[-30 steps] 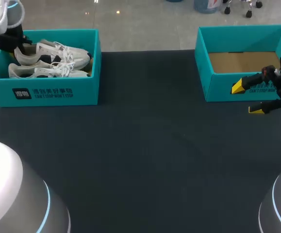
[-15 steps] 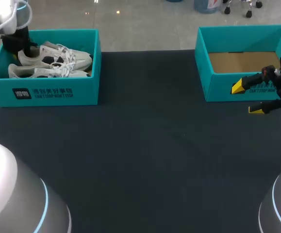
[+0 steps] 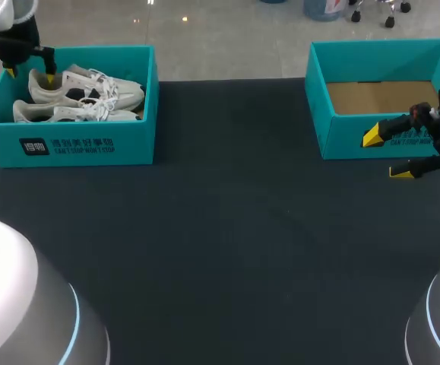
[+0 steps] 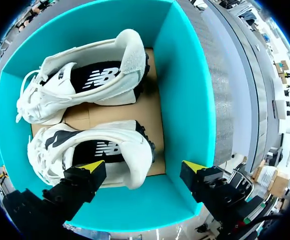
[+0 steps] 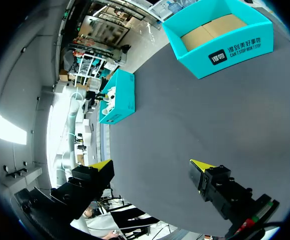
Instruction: Take the shoe out of the shoebox, open the shoe tongue, remove and reinsert the insole, then place the shoe into the shoebox
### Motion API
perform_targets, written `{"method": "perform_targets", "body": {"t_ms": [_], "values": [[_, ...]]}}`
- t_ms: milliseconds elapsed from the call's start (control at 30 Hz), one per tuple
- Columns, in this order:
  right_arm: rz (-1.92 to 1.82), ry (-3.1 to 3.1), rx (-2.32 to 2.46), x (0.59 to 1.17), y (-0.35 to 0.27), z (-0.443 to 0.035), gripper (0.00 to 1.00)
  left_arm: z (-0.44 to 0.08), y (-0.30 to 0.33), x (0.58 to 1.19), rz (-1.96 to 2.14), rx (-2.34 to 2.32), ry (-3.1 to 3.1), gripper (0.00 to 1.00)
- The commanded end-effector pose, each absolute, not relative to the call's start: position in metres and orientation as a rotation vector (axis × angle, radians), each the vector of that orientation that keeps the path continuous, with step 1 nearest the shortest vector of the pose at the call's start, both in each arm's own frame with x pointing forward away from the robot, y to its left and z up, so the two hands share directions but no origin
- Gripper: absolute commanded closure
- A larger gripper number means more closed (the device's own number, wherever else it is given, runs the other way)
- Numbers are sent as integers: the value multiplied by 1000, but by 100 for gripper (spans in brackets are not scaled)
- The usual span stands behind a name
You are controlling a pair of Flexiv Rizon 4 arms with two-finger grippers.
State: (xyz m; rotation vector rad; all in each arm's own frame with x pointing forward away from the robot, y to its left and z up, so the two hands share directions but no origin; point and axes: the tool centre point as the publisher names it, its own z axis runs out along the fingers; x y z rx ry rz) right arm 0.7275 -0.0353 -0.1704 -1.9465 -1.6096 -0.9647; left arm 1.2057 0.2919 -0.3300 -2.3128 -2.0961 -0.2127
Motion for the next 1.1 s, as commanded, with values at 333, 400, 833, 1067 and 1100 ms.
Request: {"method": "perform_targets", "body": {"t_ms": [333,400,833,1067,1100], "values": [[-962,-1609,-1950,727,-35,-171,0,-254,286,1149,-219,-2137,-2290,0],[-962,-1609,-1950,727,-35,-171,0,-254,286,1149,-219,-2137,-2290,0],[-962,-1609,-1950,727,-35,-171,0,-254,286,1149,-219,-2137,-2290,0],[-962,-1609,-1950,727,-35,-171,0,-262,295,1118,-252,-2105,-2239,0],[-962,-1609,-1950,727,-35,-171,0,-262,296,1113,-245,-2115,-2231,0]]}}
